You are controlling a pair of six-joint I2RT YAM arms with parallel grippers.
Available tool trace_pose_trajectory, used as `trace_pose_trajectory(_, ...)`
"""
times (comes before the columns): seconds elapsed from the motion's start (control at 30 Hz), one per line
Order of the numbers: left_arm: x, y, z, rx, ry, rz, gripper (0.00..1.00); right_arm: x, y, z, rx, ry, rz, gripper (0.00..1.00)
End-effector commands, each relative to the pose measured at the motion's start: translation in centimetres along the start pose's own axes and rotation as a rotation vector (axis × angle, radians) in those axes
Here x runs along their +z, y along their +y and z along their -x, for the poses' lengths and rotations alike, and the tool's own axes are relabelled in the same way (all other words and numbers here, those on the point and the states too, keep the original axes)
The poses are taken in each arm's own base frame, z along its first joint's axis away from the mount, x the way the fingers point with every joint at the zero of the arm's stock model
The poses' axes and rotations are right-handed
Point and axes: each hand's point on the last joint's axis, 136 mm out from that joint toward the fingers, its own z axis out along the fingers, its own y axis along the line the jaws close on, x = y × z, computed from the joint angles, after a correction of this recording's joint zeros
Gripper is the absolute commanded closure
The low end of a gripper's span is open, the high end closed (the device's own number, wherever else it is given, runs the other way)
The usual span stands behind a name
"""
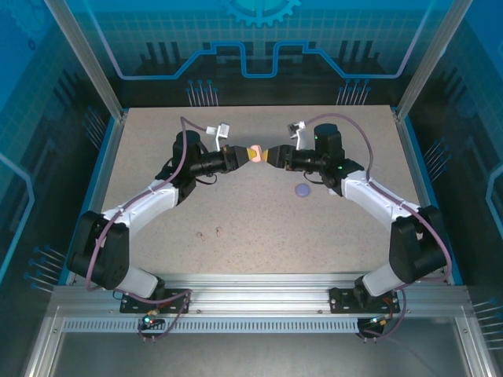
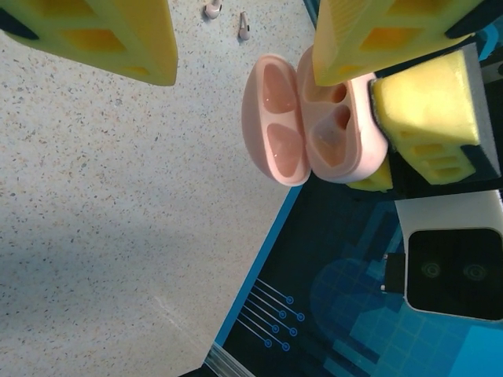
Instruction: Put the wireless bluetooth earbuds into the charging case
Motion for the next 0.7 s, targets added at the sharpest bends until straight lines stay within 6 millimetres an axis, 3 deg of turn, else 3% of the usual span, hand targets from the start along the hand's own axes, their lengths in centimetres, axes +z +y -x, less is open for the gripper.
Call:
trace_pose_trajectory(0.0, -0.1, -1.8, 0.7, 0.03, -0.004, -0.058, 1.0, 0.7, 0.5, 0.5, -0.019, 0.001, 0.017, 0.53)
trace_pose_trajectory(0.23, 0.0, -2.1, 0.9, 0.031, -0.008, -0.065, 1.0, 1.5, 0.0, 0.4, -0.004, 0.014, 0.015, 0.56)
trace_pose_trajectory(0.5, 0.2, -2.0, 0.6, 0.028, 0.002, -0.067, 1.0, 2.2, 0.9, 0.5, -0.018, 0.034, 0.044, 0.57)
trace_pose_trajectory(0.67, 0.3, -1.9, 0.6, 0.026, 0.0, -0.066, 1.0, 2.7, 0.7, 0.3, -0.014, 0.044, 0.043, 0.66)
